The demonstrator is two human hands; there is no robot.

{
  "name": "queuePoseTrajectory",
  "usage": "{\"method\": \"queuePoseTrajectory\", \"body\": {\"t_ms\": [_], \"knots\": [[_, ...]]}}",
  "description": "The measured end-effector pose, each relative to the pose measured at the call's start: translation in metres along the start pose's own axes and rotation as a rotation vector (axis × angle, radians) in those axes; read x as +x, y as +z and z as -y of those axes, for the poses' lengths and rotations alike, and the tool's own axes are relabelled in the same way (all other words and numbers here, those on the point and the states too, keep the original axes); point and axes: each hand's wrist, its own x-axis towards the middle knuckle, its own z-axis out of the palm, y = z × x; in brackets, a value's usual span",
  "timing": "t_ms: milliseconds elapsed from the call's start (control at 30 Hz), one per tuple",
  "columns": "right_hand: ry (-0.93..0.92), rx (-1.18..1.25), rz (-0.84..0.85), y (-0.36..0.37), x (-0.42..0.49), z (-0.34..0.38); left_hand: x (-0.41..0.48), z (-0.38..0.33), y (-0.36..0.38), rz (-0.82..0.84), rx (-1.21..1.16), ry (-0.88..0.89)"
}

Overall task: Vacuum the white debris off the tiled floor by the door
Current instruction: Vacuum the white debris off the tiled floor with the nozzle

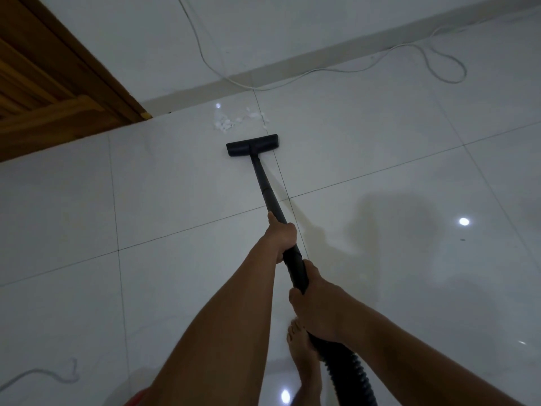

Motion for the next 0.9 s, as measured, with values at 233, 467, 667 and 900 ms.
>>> {"method": "queuePoseTrajectory", "body": {"t_ms": [233, 467, 667, 900], "knots": [[0.005, -0.064, -0.006, -0.010, 0.032, 0.029, 0.026, -0.028, -0.020, -0.013, -0.014, 0.012], [-0.027, -0.127, -0.032, -0.025, 0.061, 0.051, 0.049, -0.059, -0.035, -0.025, -0.053, 0.025], [-0.052, -0.107, -0.022, -0.045, 0.078, 0.070, 0.065, -0.086, -0.044, -0.029, -0.063, 0.024], [-0.077, -0.108, -0.003, -0.060, 0.098, 0.090, 0.083, -0.110, -0.055, -0.052, -0.058, 0.027]]}}
